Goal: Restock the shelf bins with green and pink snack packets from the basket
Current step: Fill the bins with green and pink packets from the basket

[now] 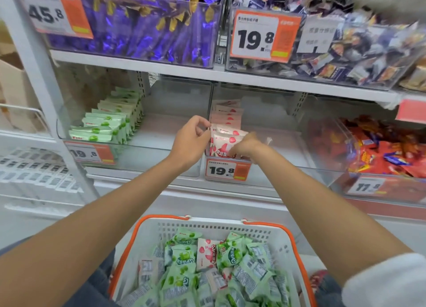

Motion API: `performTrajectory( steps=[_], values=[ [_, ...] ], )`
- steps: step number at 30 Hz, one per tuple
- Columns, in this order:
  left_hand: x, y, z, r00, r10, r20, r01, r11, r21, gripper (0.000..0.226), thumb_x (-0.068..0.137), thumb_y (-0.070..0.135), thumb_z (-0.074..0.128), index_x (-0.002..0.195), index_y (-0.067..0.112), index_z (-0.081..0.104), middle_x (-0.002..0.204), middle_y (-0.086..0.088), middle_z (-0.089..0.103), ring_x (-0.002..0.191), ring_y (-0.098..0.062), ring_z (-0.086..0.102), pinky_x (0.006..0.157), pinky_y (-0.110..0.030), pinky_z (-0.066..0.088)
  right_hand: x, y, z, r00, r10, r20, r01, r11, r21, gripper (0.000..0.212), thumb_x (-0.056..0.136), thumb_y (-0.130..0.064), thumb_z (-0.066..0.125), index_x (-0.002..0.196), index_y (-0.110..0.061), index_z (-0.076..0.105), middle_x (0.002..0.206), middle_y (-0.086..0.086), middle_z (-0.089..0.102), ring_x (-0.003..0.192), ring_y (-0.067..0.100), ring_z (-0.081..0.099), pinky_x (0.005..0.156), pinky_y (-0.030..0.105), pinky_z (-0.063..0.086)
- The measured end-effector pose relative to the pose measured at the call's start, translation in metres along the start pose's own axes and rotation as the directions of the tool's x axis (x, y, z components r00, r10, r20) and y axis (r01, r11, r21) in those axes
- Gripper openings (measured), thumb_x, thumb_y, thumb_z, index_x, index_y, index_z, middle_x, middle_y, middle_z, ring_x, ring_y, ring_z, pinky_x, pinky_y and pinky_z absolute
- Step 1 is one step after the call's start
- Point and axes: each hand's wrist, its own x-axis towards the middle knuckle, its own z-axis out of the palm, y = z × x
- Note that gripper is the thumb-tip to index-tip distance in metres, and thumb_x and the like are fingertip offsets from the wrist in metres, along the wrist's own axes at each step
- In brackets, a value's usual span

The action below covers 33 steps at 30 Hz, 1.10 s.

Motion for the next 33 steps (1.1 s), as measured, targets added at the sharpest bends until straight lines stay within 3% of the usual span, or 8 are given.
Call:
performTrajectory(
  steps=[5, 11, 15, 18, 21, 26, 30, 33],
  values=[
    [-0.002, -0.006, 0.001, 1.0, 0.013, -0.003, -0.014, 1.0, -0.022, 0.013, 0.095, 0.014, 0.056, 0.104, 0.023, 0.056, 0.065, 0.0, 0.056, 0.06, -0.011, 0.057, 0.061, -0.033, 0.05, 0.003, 0.004, 0.005, 0.993, -0.12, -0.014, 0.12, 0.993, -0.009, 0.04, 0.072, 0.003, 0.077, 0.109, -0.003, 0.067, 0.108, 0.011, 0.07, 0.097, 0.026, 0.067, 0.083, 0.034, 0.056],
    [-0.003, -0.005, 0.002, 1.0, 0.002, -0.007, -0.002, 1.0, -0.028, 0.012, 0.096, 0.016, 0.057, 0.104, 0.025, 0.056, 0.066, -0.001, 0.056, 0.059, -0.01, 0.057, 0.057, -0.029, 0.048, 0.004, 0.005, 0.002, 0.998, -0.042, 0.049, 0.045, 0.997, -0.066, 0.04, 0.076, -0.005, 0.078, 0.113, -0.004, 0.063, 0.11, 0.01, 0.067, 0.098, 0.024, 0.065, 0.078, 0.031, 0.055],
    [-0.01, 0.003, -0.001, 1.0, -0.002, -0.003, 0.002, 1.0, -0.001, 0.013, 0.094, 0.012, 0.057, 0.1, 0.024, 0.056, 0.067, 0.0, 0.055, 0.061, -0.011, 0.055, 0.06, -0.028, 0.048, -0.007, 0.001, -0.002, 0.985, -0.152, -0.083, 0.139, 0.979, -0.147, 0.046, 0.076, -0.014, 0.08, 0.116, -0.007, 0.059, 0.111, 0.007, 0.065, 0.096, 0.023, 0.06, 0.067, 0.026, 0.045],
    [-0.025, 0.009, -0.001, 1.0, 0.003, 0.016, -0.004, 0.997, 0.071, 0.007, 0.091, 0.016, 0.058, 0.088, 0.021, 0.059, 0.071, 0.0, 0.059, 0.065, -0.012, 0.055, 0.062, -0.03, 0.048, -0.03, 0.004, -0.004, 0.873, -0.39, -0.293, 0.289, 0.898, -0.332, 0.04, 0.079, -0.016, 0.075, 0.114, -0.014, 0.056, 0.11, 0.004, 0.06, 0.097, 0.023, 0.059, 0.07, 0.029, 0.045],
    [-0.047, 0.003, 0.003, 0.997, -0.021, 0.08, 0.01, 0.991, 0.13, 0.009, 0.088, 0.02, 0.059, 0.08, 0.018, 0.062, 0.071, 0.001, 0.062, 0.064, -0.014, 0.055, 0.065, -0.033, 0.049, -0.068, 0.02, 0.002, 0.748, -0.579, -0.326, 0.482, 0.81, -0.334, 0.01, 0.083, -0.014, 0.064, 0.089, -0.02, 0.058, 0.084, -0.003, 0.06, 0.079, 0.018, 0.058, 0.068, 0.033, 0.049],
    [-0.091, -0.049, 0.01, 0.917, -0.255, 0.307, 0.126, 0.915, 0.383, 0.014, 0.09, 0.02, 0.054, 0.083, 0.014, 0.064, 0.081, -0.007, 0.068, 0.076, -0.027, 0.064, 0.069, -0.033, 0.05, -0.11, 0.086, 0.045, 0.76, -0.642, -0.1, 0.597, 0.75, -0.285, 0.013, 0.082, -0.007, 0.058, 0.077, -0.018, 0.055, 0.064, -0.002, 0.057, 0.061, 0.017, 0.054, 0.059, 0.032, 0.044],
    [-0.131, -0.115, 0.004, 0.803, -0.46, 0.38, 0.176, 0.791, 0.585, 0.013, 0.092, 0.019, 0.052, 0.082, 0.019, 0.06, 0.102, -0.006, 0.07, 0.082, -0.023, 0.065, 0.075, -0.032, 0.053, -0.106, 0.169, 0.091, 0.914, -0.334, 0.232, 0.403, 0.82, -0.407, 0.015, 0.084, -0.006, 0.054, 0.086, -0.018, 0.062, 0.085, 0.0, 0.065, 0.079, 0.018, 0.061, 0.072, 0.034, 0.052],
    [-0.151, -0.145, 0.006, 0.74, -0.544, 0.397, 0.161, 0.715, 0.68, 0.017, 0.093, 0.018, 0.05, 0.091, 0.014, 0.066, 0.103, -0.005, 0.069, 0.095, -0.024, 0.065, 0.084, -0.033, 0.053, -0.093, 0.206, 0.115, 0.899, -0.12, 0.421, 0.362, 0.745, -0.561, 0.023, 0.085, -0.002, 0.051, 0.103, -0.011, 0.062, 0.106, 0.008, 0.063, 0.098, 0.026, 0.06, 0.079, 0.033, 0.05]
  ],
)
